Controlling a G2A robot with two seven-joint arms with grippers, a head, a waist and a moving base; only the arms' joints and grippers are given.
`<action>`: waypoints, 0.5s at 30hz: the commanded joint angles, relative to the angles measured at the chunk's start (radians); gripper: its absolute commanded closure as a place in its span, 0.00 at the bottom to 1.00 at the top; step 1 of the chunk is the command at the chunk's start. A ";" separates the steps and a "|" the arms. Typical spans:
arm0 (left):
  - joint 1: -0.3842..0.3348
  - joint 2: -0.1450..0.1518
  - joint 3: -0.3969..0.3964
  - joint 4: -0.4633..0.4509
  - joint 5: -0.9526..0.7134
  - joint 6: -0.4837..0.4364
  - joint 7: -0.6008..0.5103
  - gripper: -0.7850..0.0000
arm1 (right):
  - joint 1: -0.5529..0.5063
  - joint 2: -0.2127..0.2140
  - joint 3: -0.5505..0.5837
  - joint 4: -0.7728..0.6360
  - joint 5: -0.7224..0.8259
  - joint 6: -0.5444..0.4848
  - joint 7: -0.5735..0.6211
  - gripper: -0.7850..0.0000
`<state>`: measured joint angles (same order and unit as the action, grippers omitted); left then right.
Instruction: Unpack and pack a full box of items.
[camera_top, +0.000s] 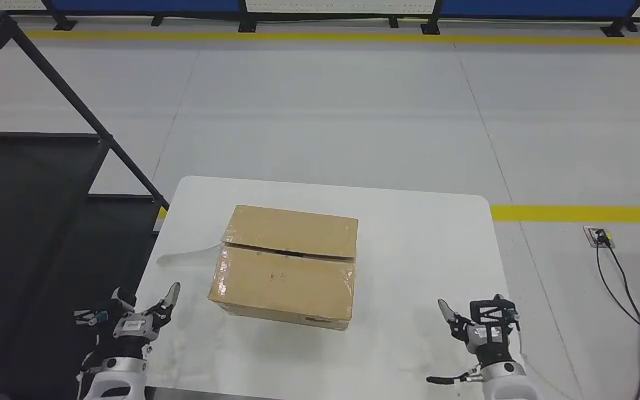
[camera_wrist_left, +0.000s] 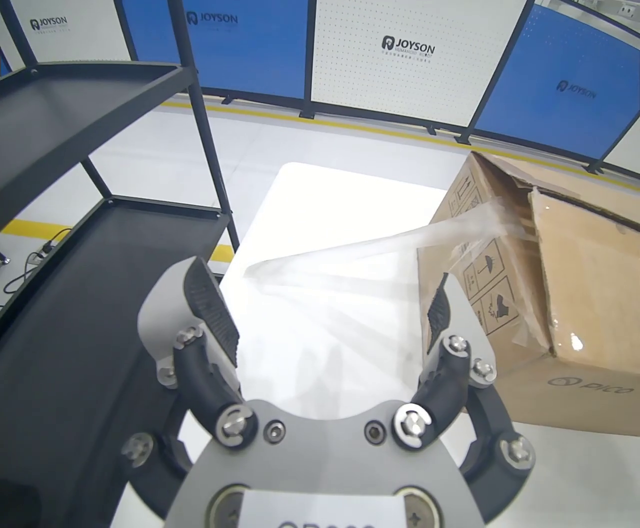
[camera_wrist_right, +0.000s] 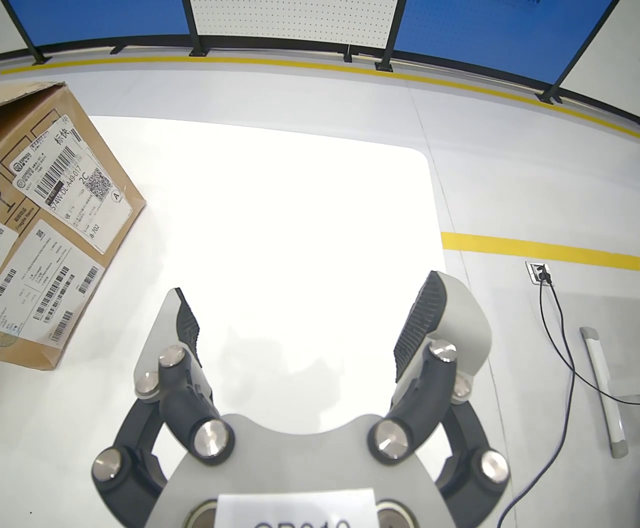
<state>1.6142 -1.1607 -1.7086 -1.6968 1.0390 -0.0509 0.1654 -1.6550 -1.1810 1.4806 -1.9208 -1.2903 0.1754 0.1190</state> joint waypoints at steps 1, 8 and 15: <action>-0.007 -0.001 0.003 0.002 -0.003 0.002 -0.006 0.00 | 0.000 -0.003 -0.006 -0.001 0.035 -0.018 -0.020 0.00; -0.103 -0.006 0.071 0.060 0.068 -0.001 -0.033 0.00 | 0.052 -0.017 -0.034 0.028 0.087 0.044 0.001 0.00; -0.168 -0.010 0.132 0.123 0.135 -0.031 -0.038 0.00 | 0.057 -0.025 -0.026 0.036 0.137 0.057 -0.009 0.00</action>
<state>1.4530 -1.1701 -1.5839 -1.5815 1.1631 -0.0831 0.1264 -1.5971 -1.2057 1.4526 -1.8852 -1.1557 0.2316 0.1112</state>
